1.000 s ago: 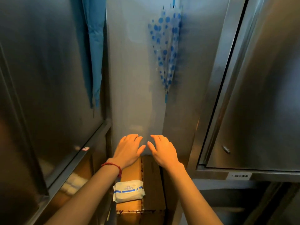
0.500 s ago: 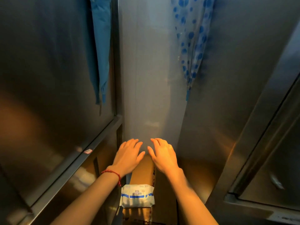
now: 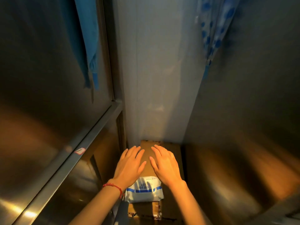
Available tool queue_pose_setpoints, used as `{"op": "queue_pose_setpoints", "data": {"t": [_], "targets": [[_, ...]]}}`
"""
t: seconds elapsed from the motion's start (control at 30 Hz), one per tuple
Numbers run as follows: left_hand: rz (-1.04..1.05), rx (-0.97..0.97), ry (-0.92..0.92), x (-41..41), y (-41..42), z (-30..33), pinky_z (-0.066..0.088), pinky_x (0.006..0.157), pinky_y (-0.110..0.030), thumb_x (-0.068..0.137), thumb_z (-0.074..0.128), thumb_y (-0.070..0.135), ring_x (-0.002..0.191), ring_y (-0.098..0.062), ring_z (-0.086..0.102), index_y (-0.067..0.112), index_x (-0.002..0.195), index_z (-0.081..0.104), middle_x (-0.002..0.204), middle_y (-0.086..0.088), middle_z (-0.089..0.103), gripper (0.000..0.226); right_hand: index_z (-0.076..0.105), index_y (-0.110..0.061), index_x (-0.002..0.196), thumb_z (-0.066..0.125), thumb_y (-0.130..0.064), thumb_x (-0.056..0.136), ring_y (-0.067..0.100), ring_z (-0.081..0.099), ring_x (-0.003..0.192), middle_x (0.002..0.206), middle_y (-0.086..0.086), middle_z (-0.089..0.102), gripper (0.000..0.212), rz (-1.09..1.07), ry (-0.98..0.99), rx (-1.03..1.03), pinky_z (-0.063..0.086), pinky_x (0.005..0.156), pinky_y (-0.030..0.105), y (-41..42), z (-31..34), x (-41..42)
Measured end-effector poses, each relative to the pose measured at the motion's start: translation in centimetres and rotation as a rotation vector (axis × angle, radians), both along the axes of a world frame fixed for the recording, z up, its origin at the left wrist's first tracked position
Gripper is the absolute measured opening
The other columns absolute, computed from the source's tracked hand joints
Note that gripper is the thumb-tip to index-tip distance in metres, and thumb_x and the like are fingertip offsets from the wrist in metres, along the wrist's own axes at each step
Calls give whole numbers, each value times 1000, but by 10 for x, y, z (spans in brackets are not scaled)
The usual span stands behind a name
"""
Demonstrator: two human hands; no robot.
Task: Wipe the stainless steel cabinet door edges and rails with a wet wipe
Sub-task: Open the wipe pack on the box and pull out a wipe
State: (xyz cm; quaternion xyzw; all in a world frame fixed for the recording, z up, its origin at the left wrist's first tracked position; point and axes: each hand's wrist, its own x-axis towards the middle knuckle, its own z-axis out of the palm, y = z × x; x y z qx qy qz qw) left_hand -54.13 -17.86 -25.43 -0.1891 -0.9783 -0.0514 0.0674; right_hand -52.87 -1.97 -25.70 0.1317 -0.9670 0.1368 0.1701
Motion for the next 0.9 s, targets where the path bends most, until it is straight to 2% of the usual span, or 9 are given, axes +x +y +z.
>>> {"op": "queue_pose_setpoints", "data": {"t": [0.13,0.33,0.37,0.43,0.5,0.53,0.63,0.9], "targets": [[-21,-13,-35,-10,-3,-45,1,115,-32,99,21,46,143,-14,9,23,148,16,155,2,17,55,68,-13,113,70,-29,83,18,63,109,118,4,66,35,-75,26,41,51,88,35,-12,-41,-10],[-49,-20,-96,-24,-12,-103,2,116,-34,99,24,45,143,-15,10,20,148,17,155,0,17,56,69,-15,110,75,-30,77,16,65,104,114,4,68,37,-114,9,64,53,84,33,-25,-105,-17],[-49,-16,-96,-25,-14,-111,5,116,-35,98,29,44,143,-17,14,19,147,22,154,-2,21,55,69,-14,111,76,-30,77,16,65,104,114,4,68,38,-116,2,62,53,84,33,-26,-114,-18],[-45,37,-87,-26,-18,-125,24,111,-42,91,55,37,133,-25,38,11,136,46,141,-10,45,53,69,-14,111,76,-29,77,16,65,103,113,4,68,38,-105,-8,63,54,83,32,-26,-133,-19],[-62,68,-11,-29,-21,-144,45,93,-44,69,80,31,110,-27,61,8,114,66,115,-12,66,52,68,-14,112,74,-28,79,16,65,103,113,4,68,37,-93,-12,61,54,83,32,-26,-150,-21],[-68,65,28,-29,-23,-153,50,86,-43,61,85,30,101,-26,65,8,106,70,107,-11,69,52,68,-14,112,74,-28,79,16,65,103,113,4,68,36,-88,-19,64,54,83,31,-26,-159,-21],[-72,70,82,-31,-27,-178,53,79,-42,55,88,31,93,-24,68,9,99,72,99,-9,71,52,68,-14,111,76,-26,78,17,65,102,112,4,68,36,-72,-28,80,54,82,30,-27,-183,-22],[-62,50,69,-34,-26,-235,54,77,-42,53,88,33,94,-23,68,10,98,73,100,-8,71,54,71,-15,105,81,-31,71,17,67,98,108,3,70,39,-78,-65,140,56,78,31,-22,-240,-26]]}}
